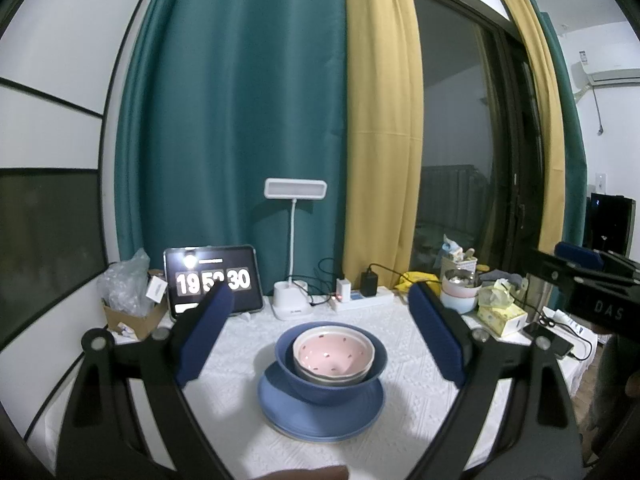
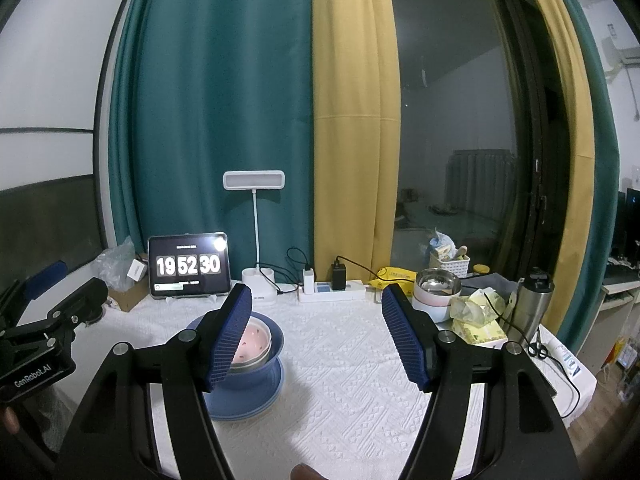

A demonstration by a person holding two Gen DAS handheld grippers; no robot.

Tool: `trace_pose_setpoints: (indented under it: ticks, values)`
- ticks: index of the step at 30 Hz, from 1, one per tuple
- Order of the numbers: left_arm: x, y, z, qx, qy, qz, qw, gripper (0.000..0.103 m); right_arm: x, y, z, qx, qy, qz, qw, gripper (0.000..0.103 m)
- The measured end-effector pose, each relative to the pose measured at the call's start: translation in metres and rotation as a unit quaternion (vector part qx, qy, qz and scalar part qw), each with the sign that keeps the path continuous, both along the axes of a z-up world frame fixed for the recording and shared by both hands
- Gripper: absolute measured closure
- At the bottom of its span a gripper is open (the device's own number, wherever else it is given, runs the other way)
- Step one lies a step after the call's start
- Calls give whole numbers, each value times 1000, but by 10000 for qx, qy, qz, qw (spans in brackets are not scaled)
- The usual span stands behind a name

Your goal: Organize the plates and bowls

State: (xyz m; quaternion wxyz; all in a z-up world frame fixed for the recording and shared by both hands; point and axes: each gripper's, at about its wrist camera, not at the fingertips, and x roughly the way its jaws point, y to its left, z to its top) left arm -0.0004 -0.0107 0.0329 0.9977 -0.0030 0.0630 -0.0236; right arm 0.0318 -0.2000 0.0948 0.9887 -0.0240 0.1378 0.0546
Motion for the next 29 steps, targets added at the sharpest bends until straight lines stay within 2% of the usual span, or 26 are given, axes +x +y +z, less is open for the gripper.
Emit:
trace_pose_setpoints:
  ticks: [29]
  values:
    - [3, 1, -3, -41, 8, -86, 10000, 13, 6, 1, -7, -21, 95, 44, 9999, 32]
